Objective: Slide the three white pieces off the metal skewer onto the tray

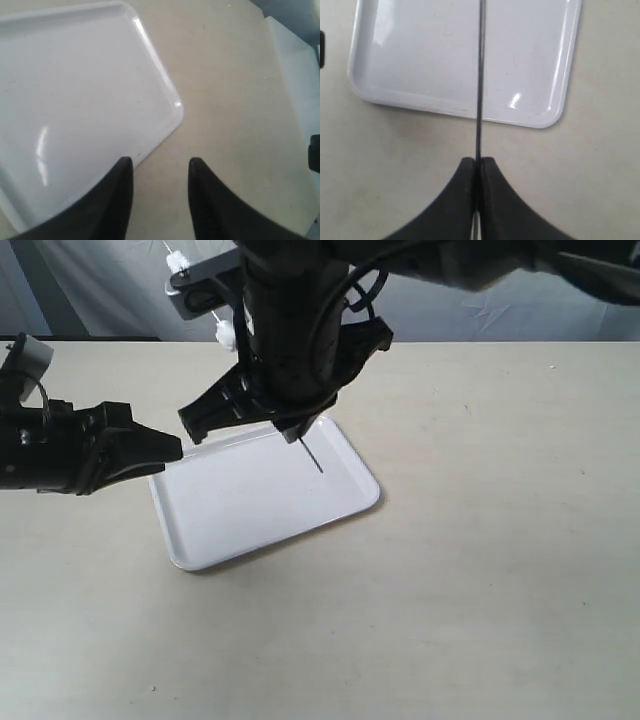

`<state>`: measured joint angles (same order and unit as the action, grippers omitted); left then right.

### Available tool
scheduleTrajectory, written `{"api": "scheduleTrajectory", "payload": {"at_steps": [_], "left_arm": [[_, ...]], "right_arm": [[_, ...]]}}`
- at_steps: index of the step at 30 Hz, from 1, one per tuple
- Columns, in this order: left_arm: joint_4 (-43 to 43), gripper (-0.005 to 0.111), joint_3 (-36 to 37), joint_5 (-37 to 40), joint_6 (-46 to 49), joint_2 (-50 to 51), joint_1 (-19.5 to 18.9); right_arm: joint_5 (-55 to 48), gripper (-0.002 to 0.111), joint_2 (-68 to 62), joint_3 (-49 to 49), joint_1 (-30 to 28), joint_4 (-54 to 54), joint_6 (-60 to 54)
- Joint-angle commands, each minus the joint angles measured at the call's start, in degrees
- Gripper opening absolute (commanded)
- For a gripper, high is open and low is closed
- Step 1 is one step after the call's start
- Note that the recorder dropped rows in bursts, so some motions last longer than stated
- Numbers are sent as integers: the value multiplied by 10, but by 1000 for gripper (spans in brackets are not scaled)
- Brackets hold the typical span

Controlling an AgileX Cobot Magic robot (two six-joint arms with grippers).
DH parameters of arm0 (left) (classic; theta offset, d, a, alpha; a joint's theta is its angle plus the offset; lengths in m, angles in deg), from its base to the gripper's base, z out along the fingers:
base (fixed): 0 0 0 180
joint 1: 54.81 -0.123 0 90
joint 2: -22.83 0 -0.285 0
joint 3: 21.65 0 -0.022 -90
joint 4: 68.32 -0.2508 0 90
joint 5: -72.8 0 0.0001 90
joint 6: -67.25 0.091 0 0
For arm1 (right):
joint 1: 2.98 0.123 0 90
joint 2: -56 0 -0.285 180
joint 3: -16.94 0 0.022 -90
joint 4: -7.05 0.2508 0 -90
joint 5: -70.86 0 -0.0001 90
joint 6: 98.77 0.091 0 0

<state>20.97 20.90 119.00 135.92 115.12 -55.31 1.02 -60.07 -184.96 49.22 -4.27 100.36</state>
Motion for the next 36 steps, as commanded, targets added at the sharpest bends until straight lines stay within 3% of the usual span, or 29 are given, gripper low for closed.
{"api": "scheduleTrajectory", "payload": {"at_steps": [1, 8, 14, 21, 25, 28, 31, 36], "left_arm": [[31, 36, -3, 47, 25, 2, 4], [40, 36, -3, 63, 35, 2, 4], [59, 36, -3, 82, 64, 2, 4], [92, 36, -3, 126, 99, 2, 4], [92, 51, -3, 127, 109, 2, 4], [92, 54, -3, 127, 109, 2, 4], [93, 54, -3, 127, 114, 2, 4], [107, 54, -3, 144, 141, 12, 23]], "right_arm": [[-1, -1, 36, 18, -2, -7, -2], [5, -1, 94, 142, -2, -39, 12], [121, -1, 170, 265, -11, -37, 37], [211, -1, 273, 397, -70, 5, 37], [287, -1, 368, 504, -103, 15, 36], [331, -1, 422, 560, -105, 23, 33], [415, -1, 474, 611, -105, 66, 21], [478, -1, 494, 649, -104, 263, -136]]}}
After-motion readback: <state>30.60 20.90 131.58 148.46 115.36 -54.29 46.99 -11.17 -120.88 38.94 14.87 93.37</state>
